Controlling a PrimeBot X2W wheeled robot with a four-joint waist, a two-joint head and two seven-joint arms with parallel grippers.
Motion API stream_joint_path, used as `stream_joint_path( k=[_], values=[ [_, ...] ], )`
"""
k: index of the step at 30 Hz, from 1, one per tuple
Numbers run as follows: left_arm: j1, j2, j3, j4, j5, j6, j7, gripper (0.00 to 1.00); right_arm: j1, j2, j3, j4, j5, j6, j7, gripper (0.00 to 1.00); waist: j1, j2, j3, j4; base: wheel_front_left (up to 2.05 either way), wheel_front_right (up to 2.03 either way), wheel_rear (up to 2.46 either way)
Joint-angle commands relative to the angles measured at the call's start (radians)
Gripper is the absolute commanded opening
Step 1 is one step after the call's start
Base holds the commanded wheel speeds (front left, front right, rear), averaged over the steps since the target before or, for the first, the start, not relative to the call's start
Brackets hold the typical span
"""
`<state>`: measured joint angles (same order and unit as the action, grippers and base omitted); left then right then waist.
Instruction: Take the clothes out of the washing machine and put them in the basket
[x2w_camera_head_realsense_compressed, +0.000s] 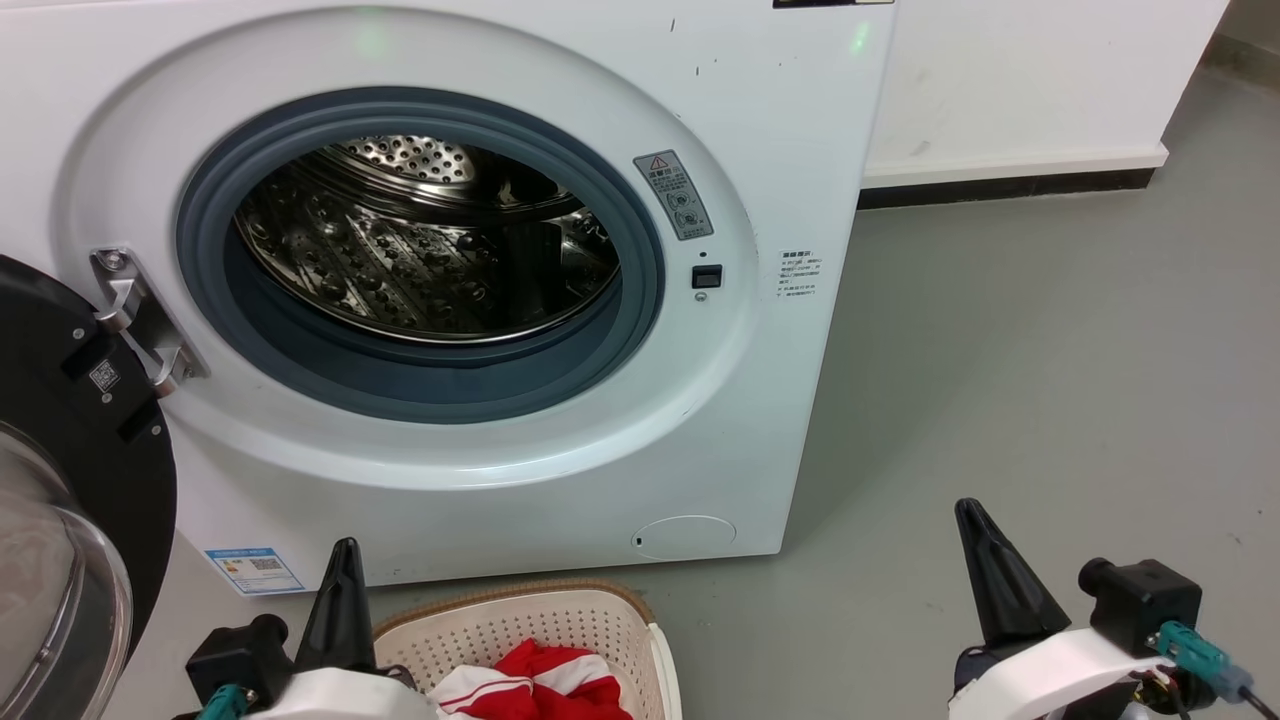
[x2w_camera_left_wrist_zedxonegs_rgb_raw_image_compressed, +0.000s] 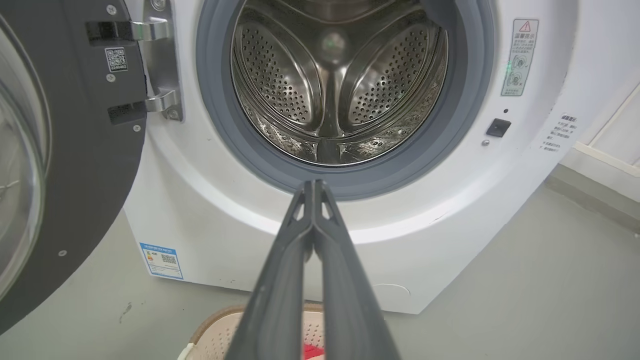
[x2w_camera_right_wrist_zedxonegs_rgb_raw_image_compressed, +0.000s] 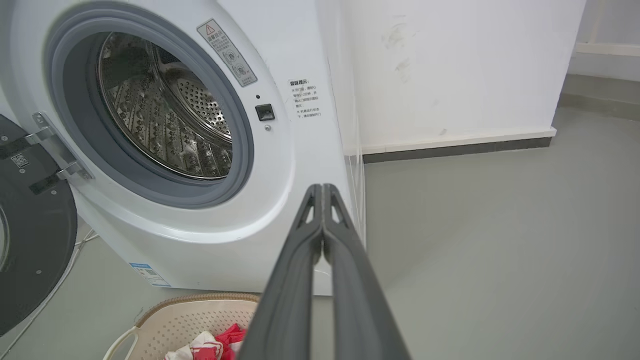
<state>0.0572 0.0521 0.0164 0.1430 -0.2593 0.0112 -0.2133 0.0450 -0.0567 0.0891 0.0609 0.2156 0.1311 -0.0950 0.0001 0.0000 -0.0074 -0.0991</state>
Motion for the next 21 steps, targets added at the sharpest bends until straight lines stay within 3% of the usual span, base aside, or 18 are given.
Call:
stream_joint_path(
  k=[1,21],
  values=[
    [-0.03,0.003,0.007,-0.01,-0.054,-0.006,0.01,0.0,-0.03,-0.008,-0.005,-0.006,0.061,0.0,0.005,0.0,0.0,0.0,0.0,0.002,0.0,0.0,0.0],
    [-0.063,0.002,0.026,0.013,-0.399,-0.043,0.089,0.0,-0.068,-0.027,-0.029,0.045,0.439,0.0,0.036,0.0,-0.0001,0.0,0.002,0.018,0.0,0.0,0.0]
  ],
)
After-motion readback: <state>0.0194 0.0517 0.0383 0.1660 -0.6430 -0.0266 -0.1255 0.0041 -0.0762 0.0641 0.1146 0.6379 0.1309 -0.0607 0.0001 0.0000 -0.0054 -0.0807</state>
